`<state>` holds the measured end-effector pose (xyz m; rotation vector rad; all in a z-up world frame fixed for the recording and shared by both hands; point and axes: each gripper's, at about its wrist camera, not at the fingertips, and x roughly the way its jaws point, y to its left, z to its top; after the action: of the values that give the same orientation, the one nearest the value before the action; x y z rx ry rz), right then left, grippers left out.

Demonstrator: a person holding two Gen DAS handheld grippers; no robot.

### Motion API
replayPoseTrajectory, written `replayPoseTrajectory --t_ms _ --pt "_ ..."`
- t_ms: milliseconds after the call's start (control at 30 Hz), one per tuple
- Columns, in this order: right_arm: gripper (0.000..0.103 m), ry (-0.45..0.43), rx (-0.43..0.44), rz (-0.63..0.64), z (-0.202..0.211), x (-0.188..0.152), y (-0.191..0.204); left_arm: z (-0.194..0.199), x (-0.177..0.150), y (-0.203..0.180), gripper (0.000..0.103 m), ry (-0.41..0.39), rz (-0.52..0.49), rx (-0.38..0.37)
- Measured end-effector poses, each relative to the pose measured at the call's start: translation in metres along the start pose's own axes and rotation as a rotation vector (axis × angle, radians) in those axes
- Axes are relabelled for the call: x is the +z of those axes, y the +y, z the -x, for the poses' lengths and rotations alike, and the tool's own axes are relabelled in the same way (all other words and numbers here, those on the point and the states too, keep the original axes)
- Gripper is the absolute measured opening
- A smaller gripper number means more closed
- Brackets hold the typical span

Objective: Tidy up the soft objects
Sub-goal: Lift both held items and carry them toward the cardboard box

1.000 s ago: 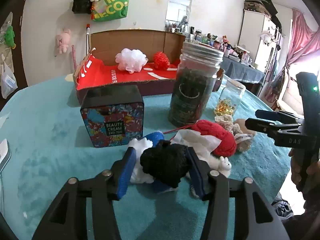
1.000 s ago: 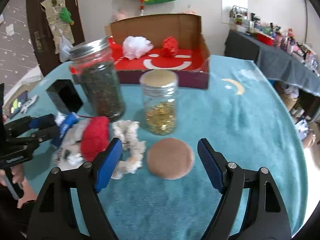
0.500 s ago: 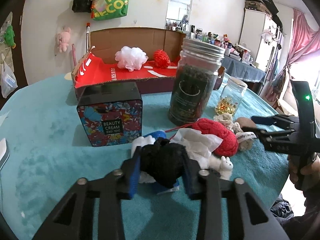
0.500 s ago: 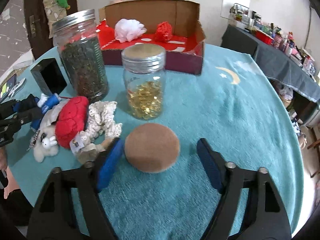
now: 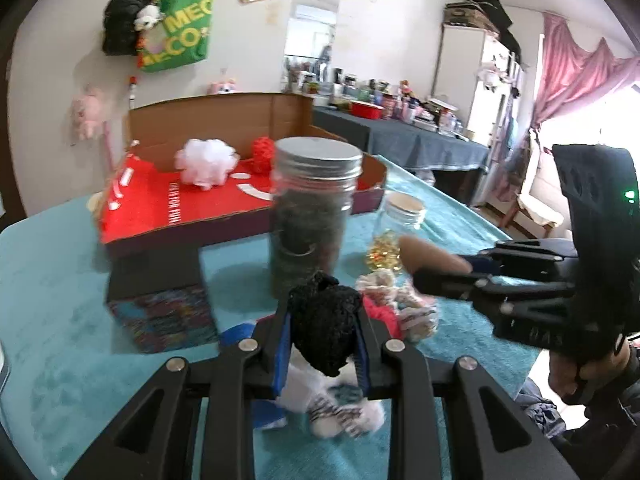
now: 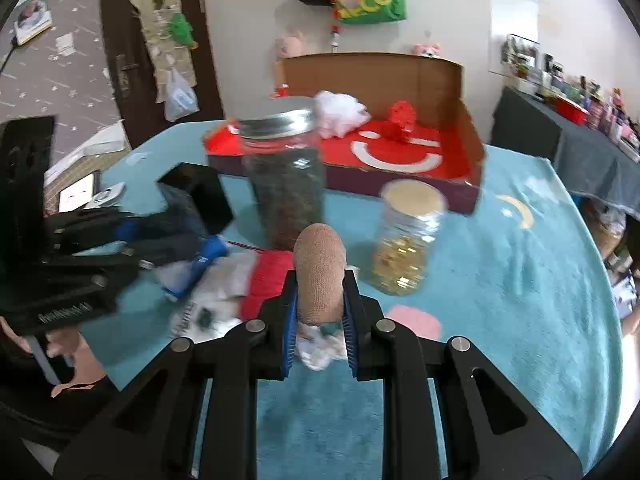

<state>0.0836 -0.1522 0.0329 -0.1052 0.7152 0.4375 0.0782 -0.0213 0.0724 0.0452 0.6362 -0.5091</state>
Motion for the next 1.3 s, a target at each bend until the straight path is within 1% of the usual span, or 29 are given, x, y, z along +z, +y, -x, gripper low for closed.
replayPoseTrajectory --t_ms 167,233,500,700,733,800,1133,1300 --pt "0.019 0.01 0.027 0.013 -0.008 0.003 0.007 -0.011 0.005 -0.001 0.027 0.022 -0.001 -0.043" --pt "0.019 0.017 0.042 0.01 -0.01 0.001 0.008 -0.013 0.004 -0.001 0.027 0.028 -0.001 -0.046" --pt "0.019 0.036 0.054 0.002 -0.017 -0.001 0.009 -0.022 0.0 0.002 0.027 0.053 0.014 -0.046" --pt "0.019 0.035 0.051 -0.005 -0.016 -0.002 0.006 -0.022 0.0 0.003 0.027 0.056 0.022 -0.043" --pt "0.019 0.033 0.047 -0.005 -0.015 -0.002 0.006 -0.021 0.0 0.004 0.027 0.054 0.024 -0.041" --pt "0.019 0.029 0.04 -0.006 -0.012 -0.002 0.004 -0.017 0.002 0.008 0.027 0.05 0.041 -0.013" --pt "0.019 0.057 -0.027 -0.045 -0.003 -0.006 -0.021 0.01 0.0 0.05 0.027 0.073 0.165 0.013" --pt "0.019 0.077 -0.057 -0.05 -0.002 -0.009 -0.031 0.022 -0.01 0.072 0.027 0.089 0.207 0.066"
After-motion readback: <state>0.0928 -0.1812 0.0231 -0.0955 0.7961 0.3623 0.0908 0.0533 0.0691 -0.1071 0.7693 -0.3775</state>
